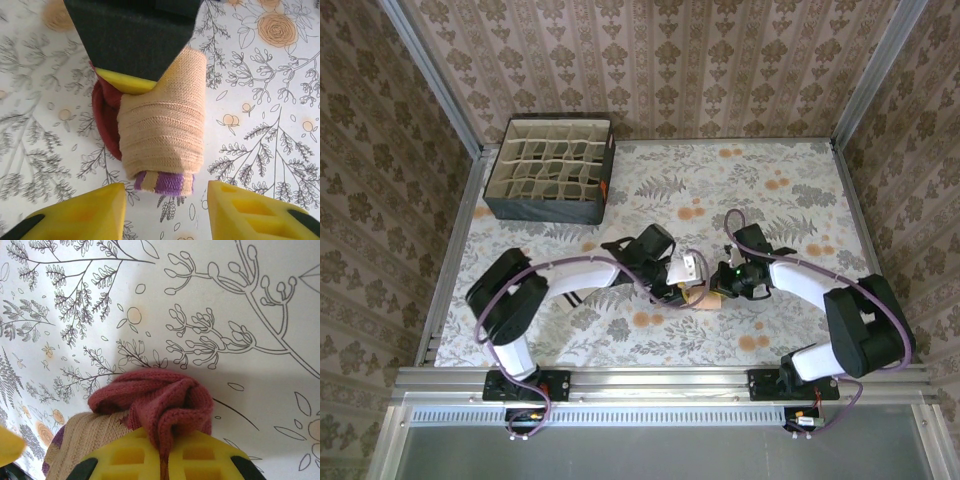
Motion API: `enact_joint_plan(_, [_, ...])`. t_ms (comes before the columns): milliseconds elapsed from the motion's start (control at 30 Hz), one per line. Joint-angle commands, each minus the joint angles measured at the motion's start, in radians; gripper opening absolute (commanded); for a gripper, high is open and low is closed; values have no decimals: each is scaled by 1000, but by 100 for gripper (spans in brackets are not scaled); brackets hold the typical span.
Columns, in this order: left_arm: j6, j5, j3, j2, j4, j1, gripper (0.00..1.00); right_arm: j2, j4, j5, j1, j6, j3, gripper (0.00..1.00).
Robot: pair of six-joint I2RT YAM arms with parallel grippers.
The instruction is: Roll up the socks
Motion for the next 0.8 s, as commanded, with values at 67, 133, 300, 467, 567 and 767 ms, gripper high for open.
enact_joint_plan(67, [188, -167, -129, -95, 266, -89, 52, 80, -111, 75, 6, -43, 2, 0])
enact_joint_plan(133, [216, -191, -133, -85, 285, -108, 52, 91, -114, 72, 5, -46, 11, 0])
enact_joint_plan(300, [237, -215, -93, -13, 274, -127, 53, 110, -121, 63, 6, -52, 29, 0])
enact_joint_plan(467, [261, -236, -57, 59, 252, -136, 55, 121, -130, 58, 5, -61, 43, 0])
enact_joint_plan(567, [274, -238, -67, 71, 251, -142, 55, 136, -131, 41, -2, -66, 51, 0])
enact_joint_plan(767, [244, -236, -36, 90, 151, -145, 24, 145, -112, 17, -8, -75, 70, 4])
